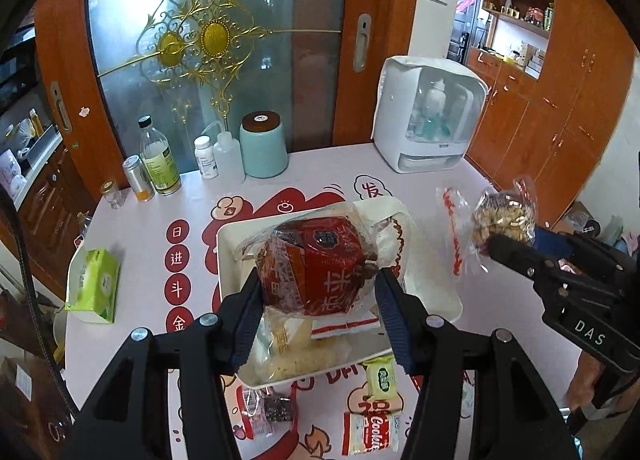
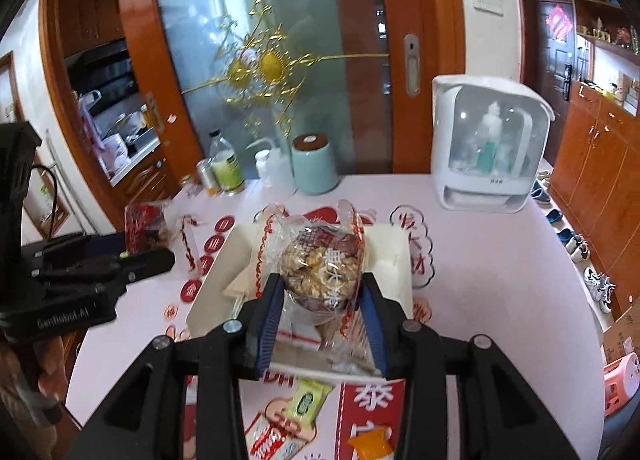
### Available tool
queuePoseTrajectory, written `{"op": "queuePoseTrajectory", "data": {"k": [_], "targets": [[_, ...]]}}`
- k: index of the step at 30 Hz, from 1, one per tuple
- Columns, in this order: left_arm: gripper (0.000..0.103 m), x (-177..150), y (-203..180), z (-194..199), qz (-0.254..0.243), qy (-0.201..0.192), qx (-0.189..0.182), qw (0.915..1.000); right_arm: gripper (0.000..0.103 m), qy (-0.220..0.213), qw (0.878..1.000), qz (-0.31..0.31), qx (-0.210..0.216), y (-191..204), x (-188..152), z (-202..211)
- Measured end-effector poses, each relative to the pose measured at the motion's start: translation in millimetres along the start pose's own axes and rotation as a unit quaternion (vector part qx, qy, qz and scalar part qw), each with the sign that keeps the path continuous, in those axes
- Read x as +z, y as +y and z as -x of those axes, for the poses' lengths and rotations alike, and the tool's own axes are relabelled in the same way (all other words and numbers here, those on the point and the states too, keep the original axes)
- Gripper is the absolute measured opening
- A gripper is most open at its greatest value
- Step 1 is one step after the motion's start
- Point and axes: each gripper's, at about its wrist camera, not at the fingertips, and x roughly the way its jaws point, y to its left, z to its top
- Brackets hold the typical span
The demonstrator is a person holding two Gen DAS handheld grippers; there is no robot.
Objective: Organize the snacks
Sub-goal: 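Lift both packs over the white tray and release them inside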
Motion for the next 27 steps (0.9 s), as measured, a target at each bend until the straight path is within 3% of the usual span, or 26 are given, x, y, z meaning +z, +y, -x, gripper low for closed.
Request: {"op": "queuePoseTrajectory", "data": {"k": [24, 27], "targets": [[0.057, 10.6, 11.6, -60.3, 0.015, 0.039, 0.032, 0.9986, 0.039, 0.005, 1.000, -0.014, -0.016, -2.8, 26.7, -48.4], [0.084, 9.9, 13.5, -68.2, 0.020, 0.044, 0.035, 0.9982, 0.039, 0.003, 1.000, -0.010, -0.015, -1.8, 30.0, -53.0]]}}
